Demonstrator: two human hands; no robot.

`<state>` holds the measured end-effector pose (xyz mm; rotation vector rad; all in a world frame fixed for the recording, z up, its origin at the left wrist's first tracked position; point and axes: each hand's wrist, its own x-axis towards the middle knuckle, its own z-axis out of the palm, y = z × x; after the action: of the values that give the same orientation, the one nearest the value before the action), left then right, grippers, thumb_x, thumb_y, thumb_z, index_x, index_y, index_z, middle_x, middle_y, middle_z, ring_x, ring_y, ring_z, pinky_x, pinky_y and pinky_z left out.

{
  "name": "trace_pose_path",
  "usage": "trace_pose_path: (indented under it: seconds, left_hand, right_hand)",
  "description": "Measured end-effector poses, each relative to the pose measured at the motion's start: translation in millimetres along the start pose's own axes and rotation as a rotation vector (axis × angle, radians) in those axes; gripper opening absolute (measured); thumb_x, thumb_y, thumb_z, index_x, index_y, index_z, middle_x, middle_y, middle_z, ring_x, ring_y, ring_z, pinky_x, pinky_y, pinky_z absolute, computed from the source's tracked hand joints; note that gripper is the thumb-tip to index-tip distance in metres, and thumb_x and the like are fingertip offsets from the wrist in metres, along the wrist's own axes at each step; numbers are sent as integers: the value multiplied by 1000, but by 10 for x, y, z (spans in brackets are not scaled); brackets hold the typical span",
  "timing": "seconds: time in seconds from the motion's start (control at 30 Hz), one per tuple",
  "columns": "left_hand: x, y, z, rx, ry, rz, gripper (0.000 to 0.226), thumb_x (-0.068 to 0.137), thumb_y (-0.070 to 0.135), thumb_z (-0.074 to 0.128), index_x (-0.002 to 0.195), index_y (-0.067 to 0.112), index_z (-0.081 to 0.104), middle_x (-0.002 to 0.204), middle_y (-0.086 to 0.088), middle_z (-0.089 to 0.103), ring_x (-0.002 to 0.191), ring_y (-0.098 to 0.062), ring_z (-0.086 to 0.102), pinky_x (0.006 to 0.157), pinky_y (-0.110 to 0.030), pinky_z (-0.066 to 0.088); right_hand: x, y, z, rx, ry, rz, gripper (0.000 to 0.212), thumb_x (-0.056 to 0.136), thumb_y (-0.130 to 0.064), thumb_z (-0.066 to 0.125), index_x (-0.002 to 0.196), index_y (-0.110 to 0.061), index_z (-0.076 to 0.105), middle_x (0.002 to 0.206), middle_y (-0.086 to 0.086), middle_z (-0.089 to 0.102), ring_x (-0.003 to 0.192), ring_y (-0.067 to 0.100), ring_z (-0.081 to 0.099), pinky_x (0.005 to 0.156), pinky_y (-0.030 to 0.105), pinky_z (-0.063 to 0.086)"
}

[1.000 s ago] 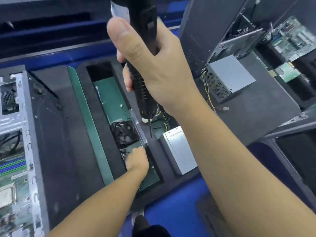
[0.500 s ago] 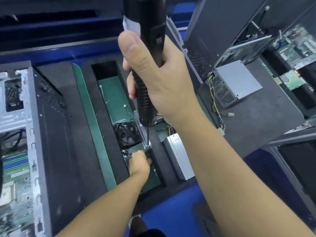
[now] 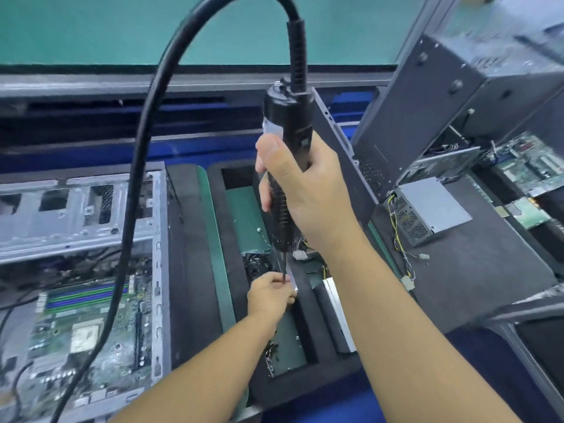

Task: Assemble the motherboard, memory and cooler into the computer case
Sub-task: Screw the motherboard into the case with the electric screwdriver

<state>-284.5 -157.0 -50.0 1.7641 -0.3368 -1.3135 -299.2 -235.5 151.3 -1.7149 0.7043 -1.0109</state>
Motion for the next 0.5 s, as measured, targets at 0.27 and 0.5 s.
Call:
trace_pose_path:
  seconds: [0.27, 0.5]
  left_hand:
    - [-555, 554, -610, -429, -107, 88, 14, 98, 2, 55, 94, -2, 68, 75, -7, 65, 66, -14, 62, 68, -24, 59]
    - [-873, 629, -1600, -481, -155, 163, 11, 93, -5, 58, 97, -1, 68, 89, -17, 72, 82, -20, 73, 73, -27, 60]
  right_hand:
    - [17, -815, 340, 136, -8, -58, 48, 87, -54, 65, 90, -7, 56, 73, 22, 55, 48, 24, 55, 51, 32, 48]
    - [6, -1376, 868, 325, 8, -94, 49, 83, -54, 65, 92, -7, 56, 72, 4, 56, 46, 23, 52, 46, 35, 47]
